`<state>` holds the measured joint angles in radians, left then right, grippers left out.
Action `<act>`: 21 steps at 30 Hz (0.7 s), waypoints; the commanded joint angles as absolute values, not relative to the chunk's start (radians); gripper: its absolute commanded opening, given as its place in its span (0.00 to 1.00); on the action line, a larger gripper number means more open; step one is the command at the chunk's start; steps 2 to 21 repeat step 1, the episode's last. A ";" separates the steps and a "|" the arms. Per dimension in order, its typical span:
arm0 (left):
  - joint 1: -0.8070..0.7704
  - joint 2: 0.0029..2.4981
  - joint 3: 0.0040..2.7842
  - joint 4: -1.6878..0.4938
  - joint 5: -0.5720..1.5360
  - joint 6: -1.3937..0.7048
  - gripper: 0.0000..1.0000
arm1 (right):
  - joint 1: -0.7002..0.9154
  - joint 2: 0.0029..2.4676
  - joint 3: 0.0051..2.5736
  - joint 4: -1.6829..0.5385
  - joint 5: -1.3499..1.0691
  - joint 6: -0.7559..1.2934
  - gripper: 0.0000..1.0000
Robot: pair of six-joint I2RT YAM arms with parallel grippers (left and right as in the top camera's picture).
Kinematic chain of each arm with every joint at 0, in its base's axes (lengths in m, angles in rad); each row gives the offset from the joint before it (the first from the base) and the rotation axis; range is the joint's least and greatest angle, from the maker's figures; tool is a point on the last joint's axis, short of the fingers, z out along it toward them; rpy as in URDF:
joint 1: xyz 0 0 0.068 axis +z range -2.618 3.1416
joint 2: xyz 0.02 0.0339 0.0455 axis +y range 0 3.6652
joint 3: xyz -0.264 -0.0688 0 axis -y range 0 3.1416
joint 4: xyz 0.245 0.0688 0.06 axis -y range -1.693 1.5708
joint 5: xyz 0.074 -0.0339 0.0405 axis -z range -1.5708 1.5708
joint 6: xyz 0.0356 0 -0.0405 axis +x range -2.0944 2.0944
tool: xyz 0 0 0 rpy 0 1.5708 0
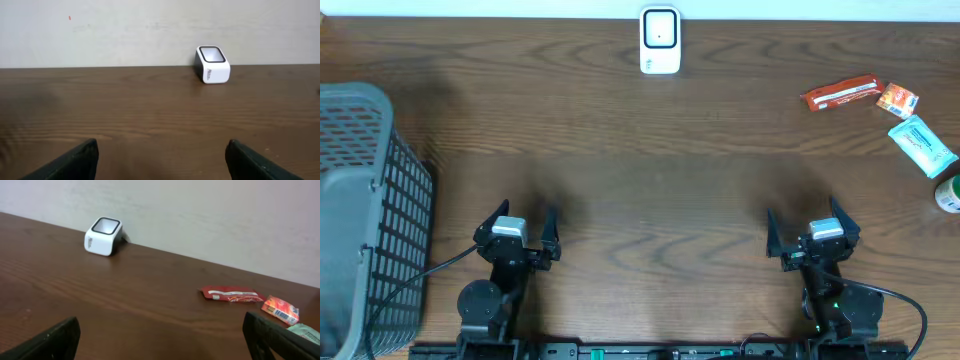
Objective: Scan the item barcode
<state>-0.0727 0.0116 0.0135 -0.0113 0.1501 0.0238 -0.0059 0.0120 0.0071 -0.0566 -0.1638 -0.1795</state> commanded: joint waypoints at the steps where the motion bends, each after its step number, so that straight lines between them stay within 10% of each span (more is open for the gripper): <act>1: -0.068 0.004 0.004 -0.056 0.160 0.033 0.82 | 0.002 0.007 0.006 -0.061 -0.162 -0.162 0.99; 21: -0.068 0.004 0.004 -0.056 0.160 0.033 0.82 | 0.002 0.007 0.006 -0.061 -0.162 -0.162 0.99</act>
